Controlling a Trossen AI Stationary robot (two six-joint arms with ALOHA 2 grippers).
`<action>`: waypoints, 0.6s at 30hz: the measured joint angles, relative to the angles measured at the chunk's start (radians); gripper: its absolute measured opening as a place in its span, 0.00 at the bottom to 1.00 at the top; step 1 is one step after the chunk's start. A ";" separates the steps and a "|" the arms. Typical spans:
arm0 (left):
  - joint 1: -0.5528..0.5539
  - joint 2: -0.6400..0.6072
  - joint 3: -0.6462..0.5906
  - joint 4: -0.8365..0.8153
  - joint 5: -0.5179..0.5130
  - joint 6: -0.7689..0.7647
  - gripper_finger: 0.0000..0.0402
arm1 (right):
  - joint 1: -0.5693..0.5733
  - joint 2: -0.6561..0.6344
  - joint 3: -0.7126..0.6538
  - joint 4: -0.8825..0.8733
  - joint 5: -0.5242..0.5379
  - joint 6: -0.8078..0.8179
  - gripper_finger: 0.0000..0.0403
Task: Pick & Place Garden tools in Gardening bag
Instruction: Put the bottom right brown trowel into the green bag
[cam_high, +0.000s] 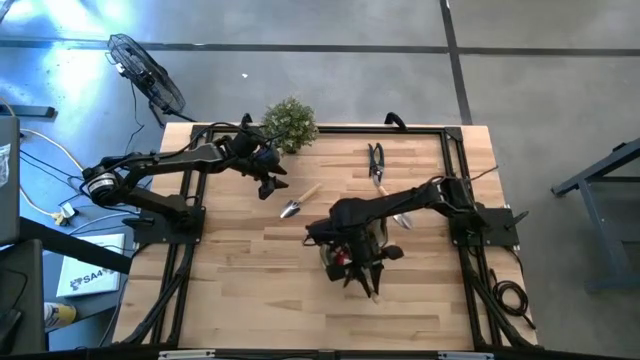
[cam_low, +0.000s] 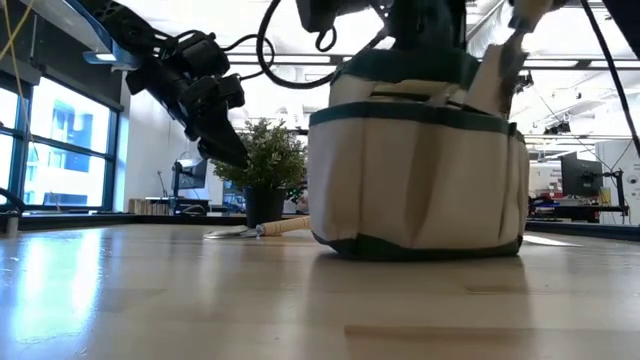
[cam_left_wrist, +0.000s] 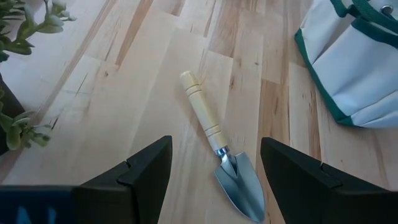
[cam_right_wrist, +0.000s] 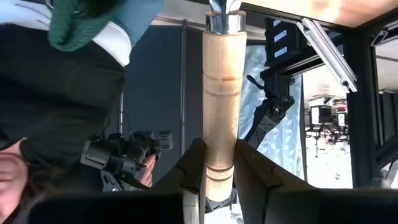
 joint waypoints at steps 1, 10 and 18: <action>0.000 0.000 0.000 0.000 0.000 0.000 0.60 | -0.006 0.000 0.000 0.000 0.004 -0.009 0.11; 0.000 0.000 0.000 -0.008 0.001 0.001 0.60 | -0.019 0.000 0.000 0.000 -0.010 -0.039 0.11; 0.000 0.000 0.000 -0.017 0.001 0.018 0.60 | 0.016 0.000 0.000 0.000 -0.016 -0.015 0.11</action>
